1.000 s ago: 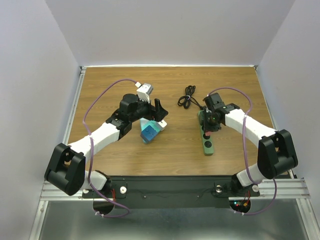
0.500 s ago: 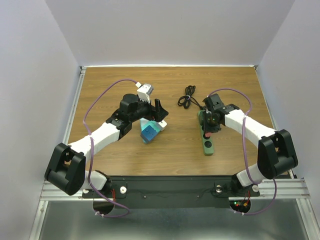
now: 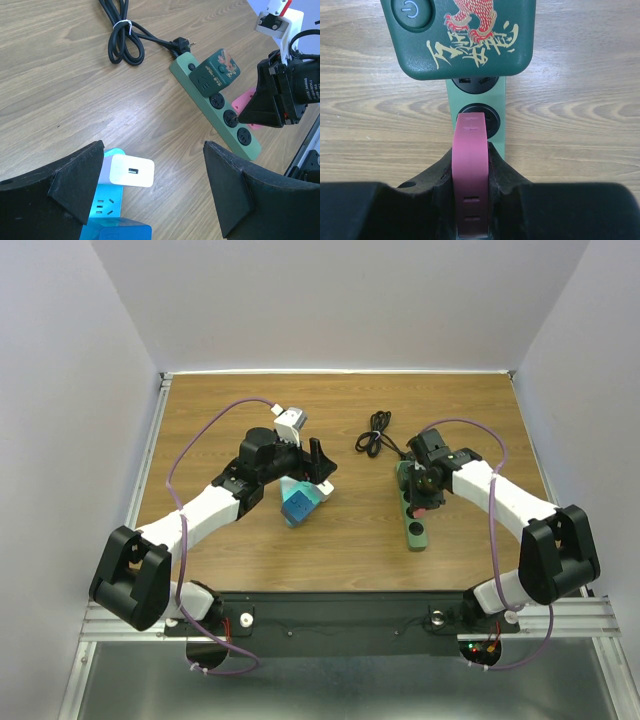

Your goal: Insert the plug

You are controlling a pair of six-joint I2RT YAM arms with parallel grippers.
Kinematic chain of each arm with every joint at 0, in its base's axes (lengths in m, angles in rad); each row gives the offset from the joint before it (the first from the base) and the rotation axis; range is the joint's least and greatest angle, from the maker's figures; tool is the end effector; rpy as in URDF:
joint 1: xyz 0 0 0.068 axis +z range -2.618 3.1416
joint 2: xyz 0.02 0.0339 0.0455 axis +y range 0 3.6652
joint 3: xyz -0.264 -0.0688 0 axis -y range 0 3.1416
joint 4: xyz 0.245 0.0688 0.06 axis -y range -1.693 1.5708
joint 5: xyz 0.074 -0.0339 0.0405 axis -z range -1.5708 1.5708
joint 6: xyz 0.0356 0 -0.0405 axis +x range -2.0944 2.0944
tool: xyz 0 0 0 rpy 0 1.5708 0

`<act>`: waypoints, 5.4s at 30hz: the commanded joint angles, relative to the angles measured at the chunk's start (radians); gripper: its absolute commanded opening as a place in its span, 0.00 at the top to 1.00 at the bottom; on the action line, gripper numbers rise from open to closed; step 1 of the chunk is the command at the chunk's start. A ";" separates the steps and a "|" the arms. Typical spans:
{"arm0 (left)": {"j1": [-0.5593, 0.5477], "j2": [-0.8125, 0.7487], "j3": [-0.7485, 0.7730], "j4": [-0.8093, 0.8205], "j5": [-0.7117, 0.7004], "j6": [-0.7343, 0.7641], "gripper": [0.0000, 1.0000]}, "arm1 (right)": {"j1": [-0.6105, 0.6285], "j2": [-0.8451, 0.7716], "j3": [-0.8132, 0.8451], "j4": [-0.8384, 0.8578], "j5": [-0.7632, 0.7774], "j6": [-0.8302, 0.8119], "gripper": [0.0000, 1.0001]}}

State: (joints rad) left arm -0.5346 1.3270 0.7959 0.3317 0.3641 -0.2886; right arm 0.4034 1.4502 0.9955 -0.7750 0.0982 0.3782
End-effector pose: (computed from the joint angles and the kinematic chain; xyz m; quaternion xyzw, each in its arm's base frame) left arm 0.2543 -0.1653 0.2761 0.2072 0.7414 -0.3776 0.5147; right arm 0.2509 0.1033 0.2188 -0.0041 0.9843 0.0199 0.1752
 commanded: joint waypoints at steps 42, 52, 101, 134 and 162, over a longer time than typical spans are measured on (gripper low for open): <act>0.005 -0.012 -0.007 0.029 0.007 0.026 0.08 | 0.054 0.067 -0.052 0.075 0.035 0.048 1.00; 0.007 -0.025 -0.003 0.023 0.004 0.031 0.08 | 0.057 0.128 -0.129 0.092 0.017 0.070 1.00; -0.065 -0.035 0.020 0.015 -0.065 -0.004 0.08 | 0.172 0.035 0.110 -0.018 0.100 0.163 1.00; -0.464 0.787 0.953 -0.431 -0.534 -0.146 0.01 | -0.304 -0.205 0.045 0.218 0.091 -0.067 1.00; -0.478 0.865 0.942 -0.503 -0.594 -0.172 0.56 | -0.316 -0.229 -0.008 0.270 -0.051 -0.065 0.99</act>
State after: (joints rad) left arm -1.0180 2.1891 1.7367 -0.1230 -0.1822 -0.4721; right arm 0.0963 1.2617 0.9974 -0.5529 0.0669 0.3172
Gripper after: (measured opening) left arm 0.680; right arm 0.266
